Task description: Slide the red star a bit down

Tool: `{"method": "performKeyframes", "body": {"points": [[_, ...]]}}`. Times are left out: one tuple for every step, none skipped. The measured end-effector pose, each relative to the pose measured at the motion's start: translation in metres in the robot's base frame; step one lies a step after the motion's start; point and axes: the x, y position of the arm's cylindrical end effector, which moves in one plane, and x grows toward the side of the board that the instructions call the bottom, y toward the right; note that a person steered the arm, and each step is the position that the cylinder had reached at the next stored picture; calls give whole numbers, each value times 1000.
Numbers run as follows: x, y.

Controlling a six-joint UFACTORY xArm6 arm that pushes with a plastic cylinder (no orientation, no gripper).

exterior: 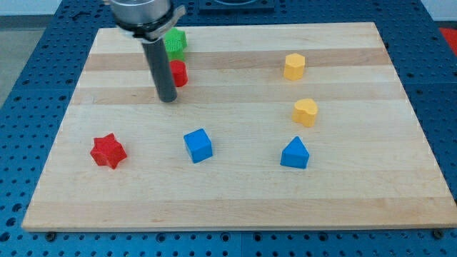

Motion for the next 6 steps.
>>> {"method": "performKeyframes", "body": {"points": [[-40, -1], [-55, -23], [-37, -26], [8, -25], [33, -70], [78, -104]]}}
